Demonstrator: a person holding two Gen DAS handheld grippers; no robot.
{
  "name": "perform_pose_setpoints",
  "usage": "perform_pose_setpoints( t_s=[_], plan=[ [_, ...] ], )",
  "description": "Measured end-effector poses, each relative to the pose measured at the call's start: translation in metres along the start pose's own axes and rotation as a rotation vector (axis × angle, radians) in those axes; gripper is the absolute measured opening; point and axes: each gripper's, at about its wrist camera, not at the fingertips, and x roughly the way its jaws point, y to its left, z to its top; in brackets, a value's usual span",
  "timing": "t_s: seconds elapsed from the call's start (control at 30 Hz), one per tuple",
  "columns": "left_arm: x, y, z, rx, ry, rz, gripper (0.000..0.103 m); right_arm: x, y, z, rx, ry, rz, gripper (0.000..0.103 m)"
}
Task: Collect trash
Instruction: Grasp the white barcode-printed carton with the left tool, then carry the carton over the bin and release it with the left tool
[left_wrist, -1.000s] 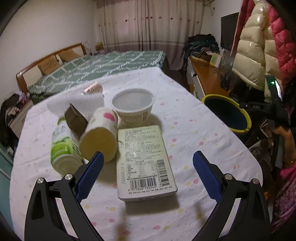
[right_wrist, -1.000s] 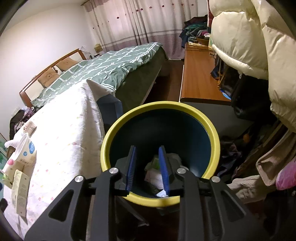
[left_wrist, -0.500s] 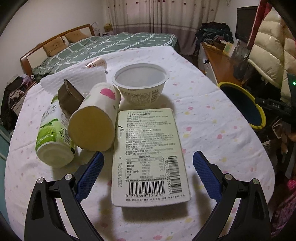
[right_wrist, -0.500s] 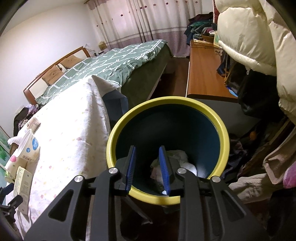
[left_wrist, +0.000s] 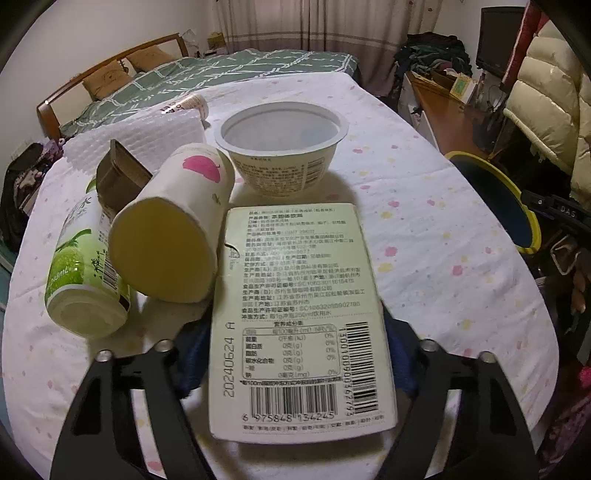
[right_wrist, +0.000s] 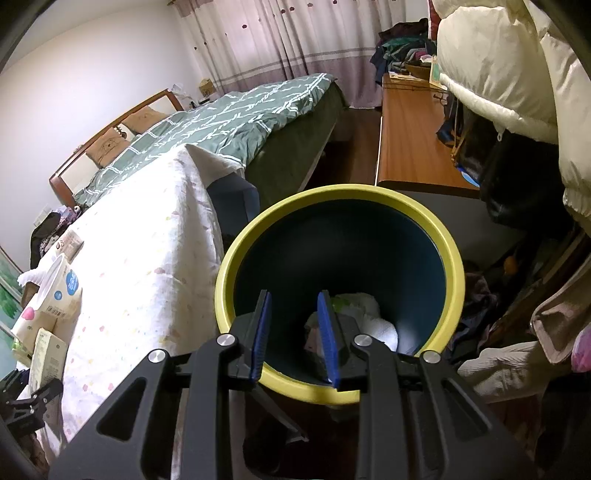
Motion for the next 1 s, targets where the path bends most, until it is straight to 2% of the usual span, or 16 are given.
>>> perform_pose_setpoints(
  t_s=[0.2, 0.6, 0.73, 1.0],
  plan=[
    [-0.009, -0.006, -0.006, 0.028, 0.003, -0.04, 0.072, -0.004, -0.003, -0.003, 0.007, -0.002, 0.008, 0.025],
    [-0.043, -0.049, 0.006, 0.142, -0.08, -0.114, 0.072, -0.026, -0.021, -0.013, 0.046, -0.027, 0.011, 0.025],
    [-0.041, -0.072, 0.022, 0.196, -0.087, -0.149, 0.072, -0.034, -0.031, -0.015, 0.061, -0.038, 0.002, 0.025],
    [-0.021, -0.153, 0.07, 0.329, -0.106, -0.249, 0.072, -0.053, -0.064, -0.023, 0.109, -0.058, -0.038, 0.025]
  ],
)
